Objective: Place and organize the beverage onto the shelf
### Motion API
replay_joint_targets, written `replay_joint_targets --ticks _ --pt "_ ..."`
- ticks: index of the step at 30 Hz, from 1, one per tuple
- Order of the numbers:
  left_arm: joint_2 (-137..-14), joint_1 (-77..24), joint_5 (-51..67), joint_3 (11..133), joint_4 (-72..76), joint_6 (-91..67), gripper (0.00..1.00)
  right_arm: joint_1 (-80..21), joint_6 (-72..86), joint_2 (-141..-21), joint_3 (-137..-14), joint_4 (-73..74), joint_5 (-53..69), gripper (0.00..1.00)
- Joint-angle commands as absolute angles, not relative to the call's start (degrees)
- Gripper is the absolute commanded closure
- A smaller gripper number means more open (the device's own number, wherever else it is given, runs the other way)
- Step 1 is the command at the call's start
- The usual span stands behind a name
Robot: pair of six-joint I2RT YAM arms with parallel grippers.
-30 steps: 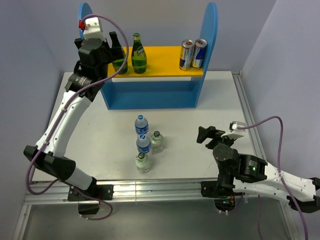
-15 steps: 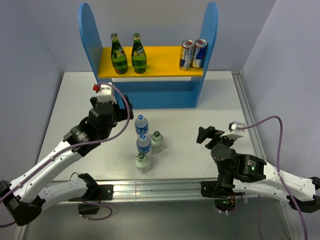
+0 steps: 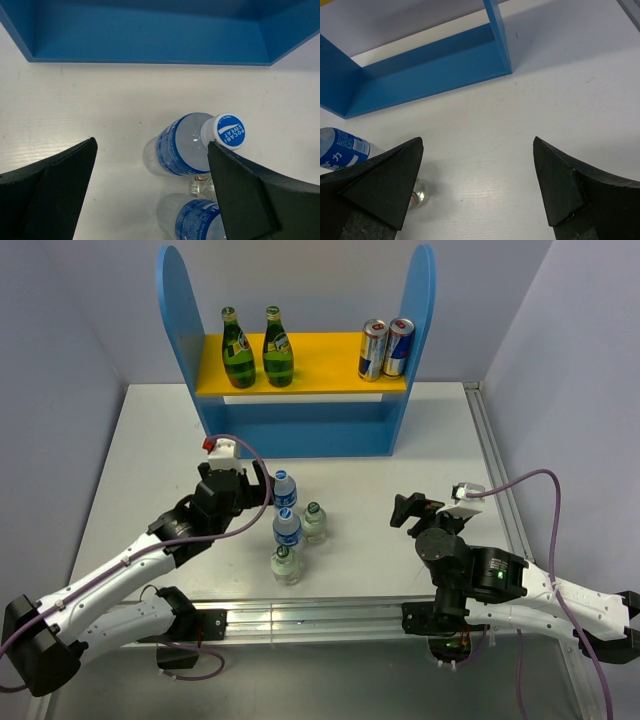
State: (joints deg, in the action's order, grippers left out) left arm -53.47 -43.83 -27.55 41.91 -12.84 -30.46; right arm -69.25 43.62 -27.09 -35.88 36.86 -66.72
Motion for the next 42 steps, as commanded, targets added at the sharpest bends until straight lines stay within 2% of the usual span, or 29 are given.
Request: replay_joint_targets --ticks 1,12,18,33,38,42 --pt "-53.3 -44.3 -24.3 41.1 -6.7 -31.8 0.01 -69.6 44.8 -27.3 -35.9 36.6 -69.1 0.03" --pt "-53.9 -46.7 -23.6 43.1 -8.7 -32.2 0.01 -69.7 45.0 -27.0 -35.8 36.7 -69.3 0.03" --pt "-56.7 -47.5 -23.6 42.6 -4.6 -31.8 0.01 -69.6 45.4 -26.9 -35.7 36.9 -69.3 0.03" --pt "-65.9 -47.8 -33.7 46.7 1.8 -31.9 0.01 -69.6 45.0 -26.5 -35.4 36.5 -69.0 0.03" --pt "-67.7 -47.9 -34.8 47.6 2.6 -31.2 0.06 -69.6 44.7 -26.3 -35.2 36.2 -68.9 0.03" --pt "-69.5 -48.0 -34.6 48.8 2.4 -30.8 0.16 -69.6 44.6 -26.0 -35.2 35.9 -69.0 0.03"
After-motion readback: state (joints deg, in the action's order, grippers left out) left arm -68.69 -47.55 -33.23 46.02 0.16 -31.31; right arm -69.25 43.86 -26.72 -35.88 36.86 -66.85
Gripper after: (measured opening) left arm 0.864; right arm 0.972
